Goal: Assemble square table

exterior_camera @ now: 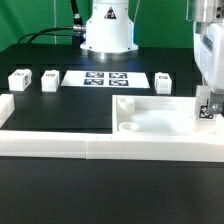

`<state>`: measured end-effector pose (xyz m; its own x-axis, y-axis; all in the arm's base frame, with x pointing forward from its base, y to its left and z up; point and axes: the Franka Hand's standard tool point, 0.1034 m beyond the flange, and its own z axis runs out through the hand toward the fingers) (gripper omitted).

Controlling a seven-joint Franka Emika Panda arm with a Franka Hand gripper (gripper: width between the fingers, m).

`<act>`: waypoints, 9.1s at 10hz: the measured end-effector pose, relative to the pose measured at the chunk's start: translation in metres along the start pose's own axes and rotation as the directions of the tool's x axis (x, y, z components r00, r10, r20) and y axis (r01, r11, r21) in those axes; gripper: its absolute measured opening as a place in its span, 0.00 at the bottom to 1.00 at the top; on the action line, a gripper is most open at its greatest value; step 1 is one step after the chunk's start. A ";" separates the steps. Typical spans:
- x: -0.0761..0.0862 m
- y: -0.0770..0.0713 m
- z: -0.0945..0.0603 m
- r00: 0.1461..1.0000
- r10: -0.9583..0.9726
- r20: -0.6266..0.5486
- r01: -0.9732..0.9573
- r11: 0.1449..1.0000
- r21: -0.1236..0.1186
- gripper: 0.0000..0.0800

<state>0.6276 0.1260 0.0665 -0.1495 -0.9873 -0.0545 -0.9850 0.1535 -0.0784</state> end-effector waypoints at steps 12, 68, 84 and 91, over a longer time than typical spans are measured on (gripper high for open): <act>0.021 -0.018 -0.002 0.240 -0.955 -0.174 0.971 0.233 0.063 0.81; 0.014 -0.006 0.000 0.594 -0.804 -0.035 0.802 0.588 0.104 0.81; 0.033 -0.007 0.006 0.748 -0.662 -0.048 0.664 0.744 0.074 0.43; 0.033 -0.007 0.007 0.748 -0.662 -0.048 0.664 0.744 0.074 0.81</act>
Offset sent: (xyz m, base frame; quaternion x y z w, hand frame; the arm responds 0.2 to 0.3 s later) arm 0.0000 0.0000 0.0000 0.0000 0.0000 -0.1938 0.9810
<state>0.6302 0.0925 0.0587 0.5366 -0.8417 0.0591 -0.8258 -0.5383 -0.1680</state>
